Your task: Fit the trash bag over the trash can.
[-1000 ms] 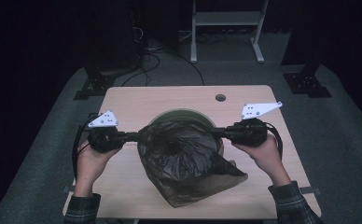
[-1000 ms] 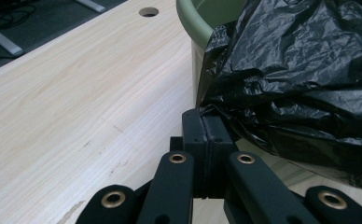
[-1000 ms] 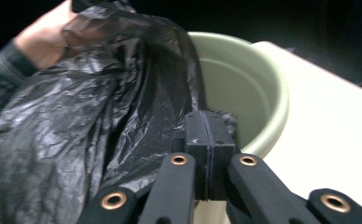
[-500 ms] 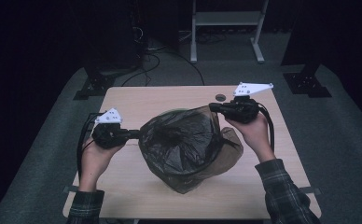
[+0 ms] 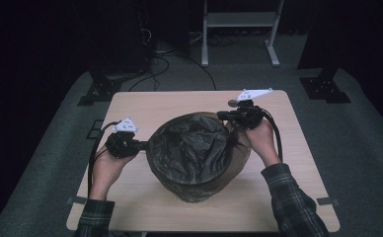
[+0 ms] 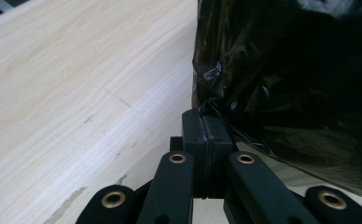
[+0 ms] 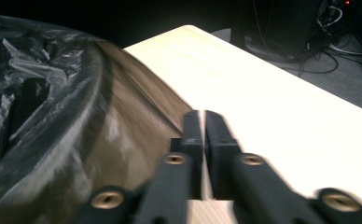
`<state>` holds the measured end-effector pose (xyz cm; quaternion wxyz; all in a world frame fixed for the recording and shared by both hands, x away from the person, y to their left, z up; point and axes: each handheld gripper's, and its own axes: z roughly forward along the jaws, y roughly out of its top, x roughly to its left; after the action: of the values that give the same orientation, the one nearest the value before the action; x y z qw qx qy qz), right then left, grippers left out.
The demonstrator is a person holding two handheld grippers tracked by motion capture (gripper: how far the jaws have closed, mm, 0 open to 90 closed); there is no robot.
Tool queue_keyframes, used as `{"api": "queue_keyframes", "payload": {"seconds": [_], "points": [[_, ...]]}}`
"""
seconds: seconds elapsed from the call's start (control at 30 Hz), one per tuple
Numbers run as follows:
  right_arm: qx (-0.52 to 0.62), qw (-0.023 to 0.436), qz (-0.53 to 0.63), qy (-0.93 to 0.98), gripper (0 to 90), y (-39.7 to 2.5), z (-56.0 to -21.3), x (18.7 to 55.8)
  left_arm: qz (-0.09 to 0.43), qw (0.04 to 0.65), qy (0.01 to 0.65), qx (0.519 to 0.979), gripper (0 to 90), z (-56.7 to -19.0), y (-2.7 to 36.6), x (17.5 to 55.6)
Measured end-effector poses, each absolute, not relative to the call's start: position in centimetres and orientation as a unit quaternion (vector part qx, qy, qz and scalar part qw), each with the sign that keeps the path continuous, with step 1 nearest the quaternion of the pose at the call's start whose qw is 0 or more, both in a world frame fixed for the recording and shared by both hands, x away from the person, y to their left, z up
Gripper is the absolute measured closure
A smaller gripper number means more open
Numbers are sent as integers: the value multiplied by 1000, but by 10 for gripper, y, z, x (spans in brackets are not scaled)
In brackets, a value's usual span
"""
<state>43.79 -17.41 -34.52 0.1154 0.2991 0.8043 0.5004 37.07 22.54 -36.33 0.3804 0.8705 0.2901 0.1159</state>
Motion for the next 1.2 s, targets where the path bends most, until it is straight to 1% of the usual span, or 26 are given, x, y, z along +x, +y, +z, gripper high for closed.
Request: {"api": "queue_keyframes", "payload": {"seconds": [0.03,0.1,0.13,0.17,0.27,0.4,0.47,0.53,0.57,0.7,0.73,0.77,0.8,0.83,0.87,0.9,0.93,0.97,1.07,1.2], "points": [[304,122,503,799,797,-177,-345,437,115,381,290,870,899,-364,226,370],[307,119,521,787,750,-187,-339,432,116,382,290,870,899,-363,228,370],[308,123,526,783,737,-194,-334,428,116,383,291,869,899,-363,228,369],[306,133,530,780,703,-205,-324,420,115,389,293,865,899,-363,230,368],[303,142,536,775,687,-216,-314,411,116,394,294,863,899,-363,230,366],[293,149,557,763,647,-240,-289,385,118,397,291,863,899,-362,230,363],[284,137,564,763,622,-245,-283,373,117,399,287,863,898,-360,229,363],[281,132,565,764,610,-246,-282,369,116,400,288,863,899,-359,229,362],[278,121,564,768,580,-245,-283,365,119,399,286,863,899,-358,229,362],[279,81,561,775,528,-240,-291,368,118,402,285,862,899,-356,228,362],[279,81,561,775,528,-240,-291,368,118,402,285,862,899,-356,228,362],[279,63,554,782,591,-234,-297,370,118,402,284,862,899,-356,229,361],[275,60,547,789,686,-231,-300,369,119,401,284,863,899,-356,229,361],[275,60,547,789,686,-231,-300,369,119,401,284,863,898,-356,229,361],[266,67,540,796,804,-229,-303,364,118,401,285,862,899,-356,229,361],[266,67,540,796,804,-229,-303,364,118,401,285,863,899,-356,230,360],[261,66,540,797,868,-230,-304,362,117,401,283,863,899,-356,230,360],[257,71,540,798,900,-230,-306,359,117,401,284,863,899,-356,231,360],[253,87,534,802,900,-236,-315,346,113,394,284,867,899,-360,230,360],[255,87,525,807,900,-240,-326,339,109,386,283,871,899,-364,227,361]]}}
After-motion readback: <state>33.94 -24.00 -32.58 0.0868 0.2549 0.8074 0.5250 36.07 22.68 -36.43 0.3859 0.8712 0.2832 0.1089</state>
